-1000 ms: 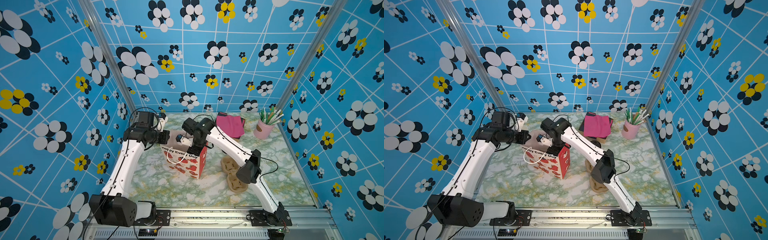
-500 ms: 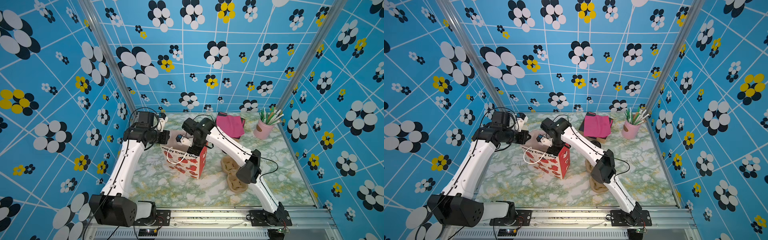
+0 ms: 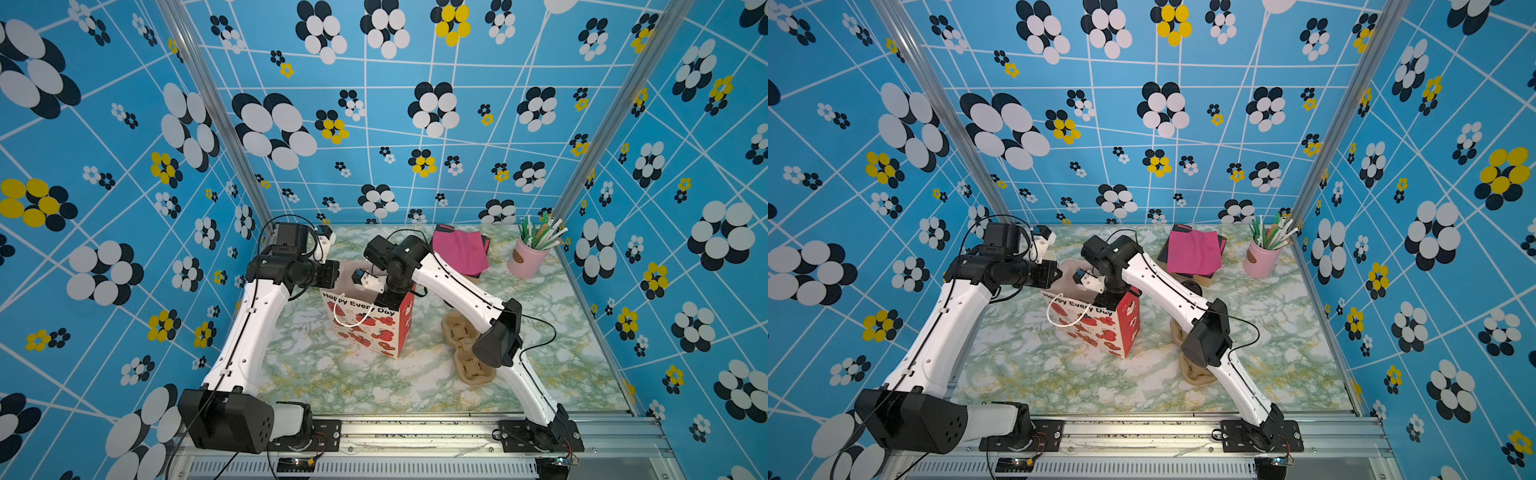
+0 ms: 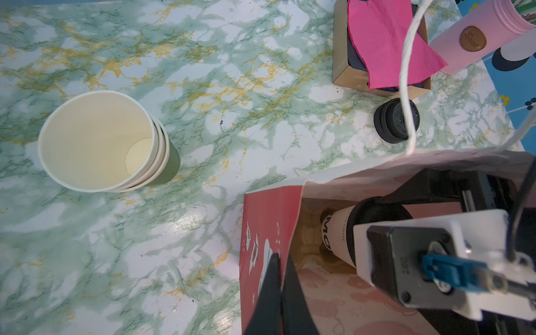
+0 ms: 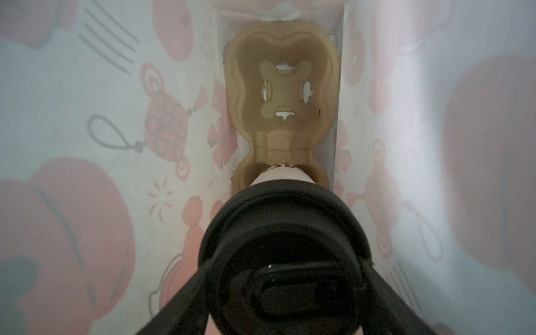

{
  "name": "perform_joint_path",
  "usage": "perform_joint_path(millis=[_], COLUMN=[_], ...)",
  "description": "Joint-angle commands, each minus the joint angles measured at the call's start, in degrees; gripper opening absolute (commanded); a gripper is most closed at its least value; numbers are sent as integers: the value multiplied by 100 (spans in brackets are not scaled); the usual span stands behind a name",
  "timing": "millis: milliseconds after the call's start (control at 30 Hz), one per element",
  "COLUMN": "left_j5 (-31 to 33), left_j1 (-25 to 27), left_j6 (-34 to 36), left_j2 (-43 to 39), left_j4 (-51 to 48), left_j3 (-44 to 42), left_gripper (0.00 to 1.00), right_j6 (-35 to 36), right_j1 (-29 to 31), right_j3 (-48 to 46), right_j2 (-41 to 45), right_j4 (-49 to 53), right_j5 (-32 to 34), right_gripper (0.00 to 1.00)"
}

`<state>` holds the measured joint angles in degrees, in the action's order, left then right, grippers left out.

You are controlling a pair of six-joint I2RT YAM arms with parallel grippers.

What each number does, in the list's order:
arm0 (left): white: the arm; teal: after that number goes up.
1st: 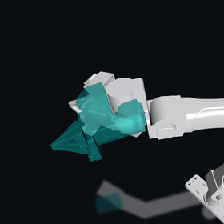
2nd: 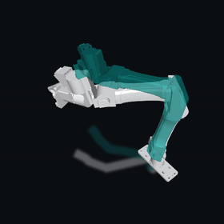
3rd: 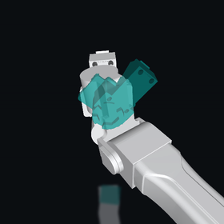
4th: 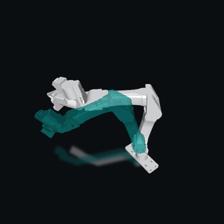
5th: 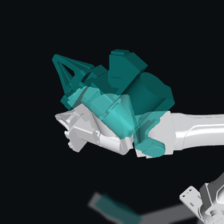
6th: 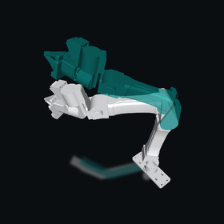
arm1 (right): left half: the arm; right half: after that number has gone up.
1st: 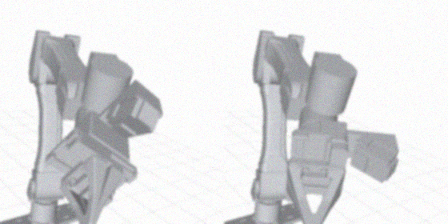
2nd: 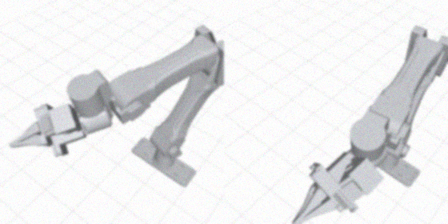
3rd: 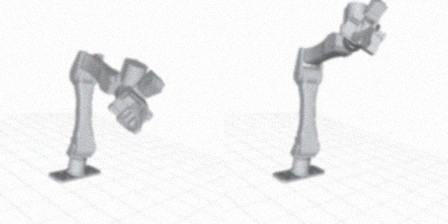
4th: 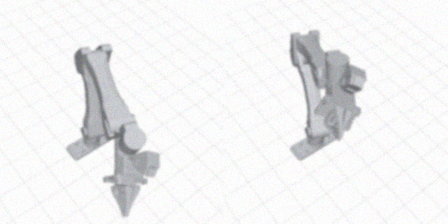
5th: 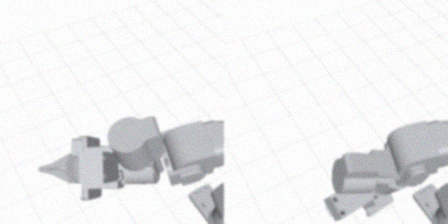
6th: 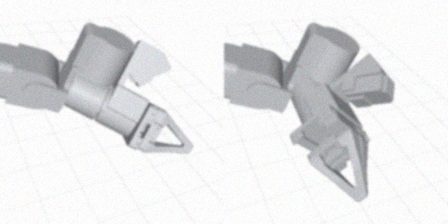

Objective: Pack the takeout coffee
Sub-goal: 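Open the right gripper to release the cup and raise it out of the bag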

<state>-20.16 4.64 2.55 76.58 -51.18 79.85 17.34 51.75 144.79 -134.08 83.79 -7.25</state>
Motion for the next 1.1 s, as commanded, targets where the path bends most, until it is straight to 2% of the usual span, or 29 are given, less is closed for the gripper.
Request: perform_joint_path(millis=[0,733,1067], left_j5=[-75,-67,-34], left_j1=[48,151,168], left_j6=[16,62,61], left_j2=[15,15,8], left_j4=[-15,-89,-115], left_j3=[-119,-76,-84], left_gripper=[0,0,0], right_j6=[-29,-222,-246], right_j1=[46,46,39], right_j3=[-45,752,958], right_j2=[195,322,684], right_j4=[79,-280,-826], right_j5=[-61,-220,-312], right_gripper=[76,99,99])
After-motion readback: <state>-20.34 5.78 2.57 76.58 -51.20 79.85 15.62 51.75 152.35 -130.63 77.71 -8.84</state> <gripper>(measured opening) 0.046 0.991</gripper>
